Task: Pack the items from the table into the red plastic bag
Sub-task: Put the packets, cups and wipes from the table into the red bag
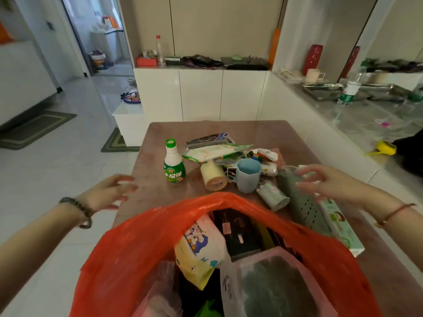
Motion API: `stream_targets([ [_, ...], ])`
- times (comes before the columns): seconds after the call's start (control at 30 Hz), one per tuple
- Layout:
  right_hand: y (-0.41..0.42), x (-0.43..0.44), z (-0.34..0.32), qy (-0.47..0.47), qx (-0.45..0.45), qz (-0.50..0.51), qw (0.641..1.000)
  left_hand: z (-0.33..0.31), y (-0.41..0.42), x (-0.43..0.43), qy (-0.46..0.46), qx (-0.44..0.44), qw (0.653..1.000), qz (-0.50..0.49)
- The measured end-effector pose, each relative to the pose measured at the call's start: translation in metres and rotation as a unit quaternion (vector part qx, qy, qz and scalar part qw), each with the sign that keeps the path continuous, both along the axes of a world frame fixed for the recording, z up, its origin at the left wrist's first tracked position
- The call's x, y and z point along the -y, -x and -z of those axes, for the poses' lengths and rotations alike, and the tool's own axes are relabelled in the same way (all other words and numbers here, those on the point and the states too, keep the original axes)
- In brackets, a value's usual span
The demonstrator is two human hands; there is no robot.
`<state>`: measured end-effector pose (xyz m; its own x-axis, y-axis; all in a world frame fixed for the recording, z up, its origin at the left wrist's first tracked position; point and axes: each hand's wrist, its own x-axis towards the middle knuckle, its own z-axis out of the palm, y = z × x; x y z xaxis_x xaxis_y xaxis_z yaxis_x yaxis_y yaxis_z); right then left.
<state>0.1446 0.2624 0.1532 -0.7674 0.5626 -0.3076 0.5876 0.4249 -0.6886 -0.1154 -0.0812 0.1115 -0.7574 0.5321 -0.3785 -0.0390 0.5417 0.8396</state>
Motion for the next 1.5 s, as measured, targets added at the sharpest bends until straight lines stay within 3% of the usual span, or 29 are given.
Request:
stream_targets([
  [0.17, 0.114, -0.005, 0.039, 0.057, -0.057, -0.019, 0.997, 0.008, 0.013, -0.09, -0.031, 0.005, 0.999, -0.036],
  [0.27, 0.177, -0.006, 0.074, -0.068, -0.044, -0.103, 0.991, 0.023, 0.019, -0.129, -0.062, 0.052, 0.995, -0.063],
  [0.37, 0.228, -0.004, 0.104, -0.243, -0.005, -0.209, 0.947, 0.04, 0.022, -0.152, -0.089, 0.098, 0.987, -0.093],
  [0.53, 0.286, 0.004, 0.135, -0.298, 0.047, -0.282, 0.911, 0.06, 0.028, -0.164, -0.105, 0.157, 0.975, -0.122],
  [0.63, 0.302, 0.009, 0.138, -0.396, 0.04, -0.278, 0.874, 0.063, 0.033, -0.165, -0.133, 0.197, 0.959, -0.152],
  [0.77, 0.297, -0.006, 0.127, -0.377, -0.081, -0.218, 0.896, 0.061, 0.04, -0.169, -0.195, 0.244, 0.932, -0.183],
  [0.87, 0.283, -0.024, 0.107, -0.235, -0.184, -0.119, 0.947, 0.057, 0.049, -0.173, -0.257, 0.284, 0.9, -0.207],
  [0.93, 0.27, -0.031, 0.094, -0.137, -0.248, -0.042, 0.958, 0.056, 0.053, -0.176, -0.293, 0.329, 0.874, -0.207],
  [1.0, 0.247, -0.031, 0.079, -0.123, -0.364, -0.041, 0.922, 0.053, 0.056, -0.18, -0.323, 0.382, 0.844, -0.193],
  [1.1, 0.212, -0.019, 0.072, -0.196, -0.466, -0.259, 0.823, 0.045, 0.059, -0.183, -0.346, 0.44, 0.819, -0.124],
  [1.17, 0.198, -0.013, 0.08, -0.306, -0.42, -0.419, 0.745, 0.038, 0.061, -0.182, -0.316, 0.437, 0.841, -0.05],
  [1.2, 0.195, -0.013, 0.085, -0.354, -0.387, -0.451, 0.722, 0.036, 0.06, -0.179, -0.299, 0.424, 0.855, -0.02],
  [1.23, 0.195, -0.016, 0.089, -0.371, -0.357, -0.441, 0.735, 0.037, 0.061, -0.176, -0.293, 0.408, 0.864, -0.005],
  [1.33, 0.203, -0.028, 0.086, -0.278, -0.208, -0.253, 0.903, 0.034, 0.065, -0.16, -0.344, 0.345, 0.873, -0.033],
  [1.37, 0.211, -0.037, 0.089, -0.269, -0.12, -0.207, 0.933, 0.03, 0.067, -0.153, -0.365, 0.313, 0.875, -0.053],
  [1.43, 0.229, -0.046, 0.104, -0.301, 0.032, -0.2, 0.932, 0.022, 0.068, -0.141, -0.389, 0.255, 0.88, -0.097],
  [1.5, 0.245, -0.043, 0.125, -0.316, 0.091, -0.23, 0.916, 0.015, 0.064, -0.129, -0.406, 0.238, 0.875, -0.114],
])
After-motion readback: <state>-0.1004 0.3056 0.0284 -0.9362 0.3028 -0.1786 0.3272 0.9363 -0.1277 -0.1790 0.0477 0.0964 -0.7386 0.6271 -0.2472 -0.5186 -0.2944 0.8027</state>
